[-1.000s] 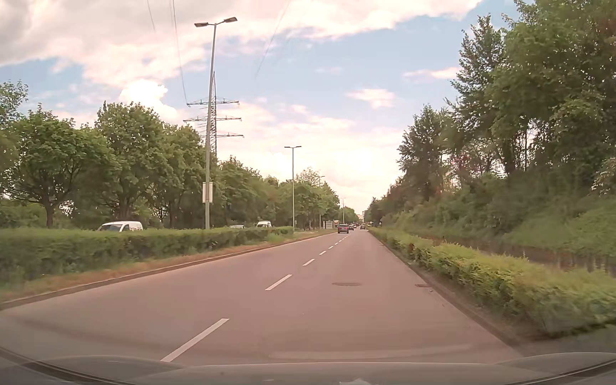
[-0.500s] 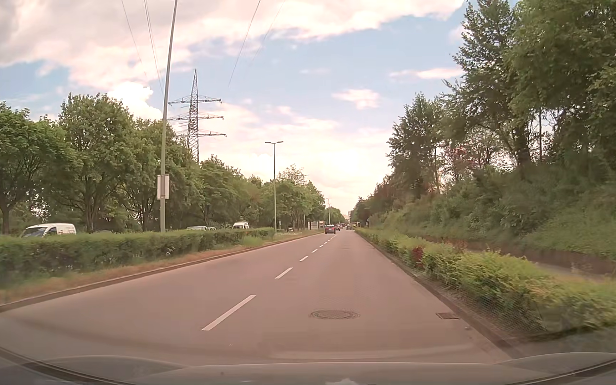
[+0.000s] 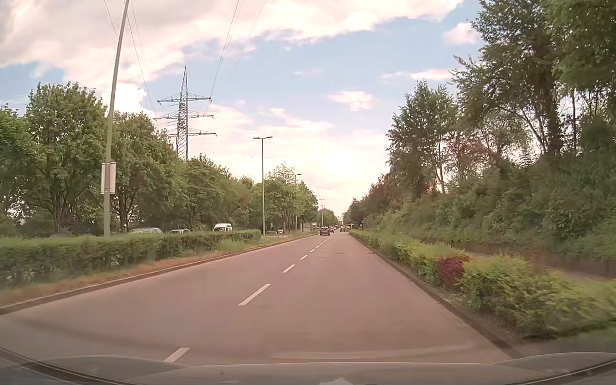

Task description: Follow the waypoints while adhering to traffic rules and regulations

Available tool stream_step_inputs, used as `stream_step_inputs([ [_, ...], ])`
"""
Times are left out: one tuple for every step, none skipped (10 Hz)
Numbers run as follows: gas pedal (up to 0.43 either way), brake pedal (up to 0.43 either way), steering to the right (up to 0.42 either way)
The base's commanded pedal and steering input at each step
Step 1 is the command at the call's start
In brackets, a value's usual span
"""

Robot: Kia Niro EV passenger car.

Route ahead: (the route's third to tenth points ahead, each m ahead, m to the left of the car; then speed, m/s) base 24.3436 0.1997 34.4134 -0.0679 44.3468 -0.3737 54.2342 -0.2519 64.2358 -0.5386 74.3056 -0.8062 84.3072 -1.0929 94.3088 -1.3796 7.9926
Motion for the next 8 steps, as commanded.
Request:
stream_step_inputs([
  [0.209,0.018,0.018],
  [0.209,0.018,0.016],
  [0.209,0.018,0.01],
  [0.209,0.018,0.005],
  [0.197,0.018,0.007],
  [0.197,0.018,0.008],
  [0.22,0.018,0.008],
  [0.22,0.018,0.008],
])
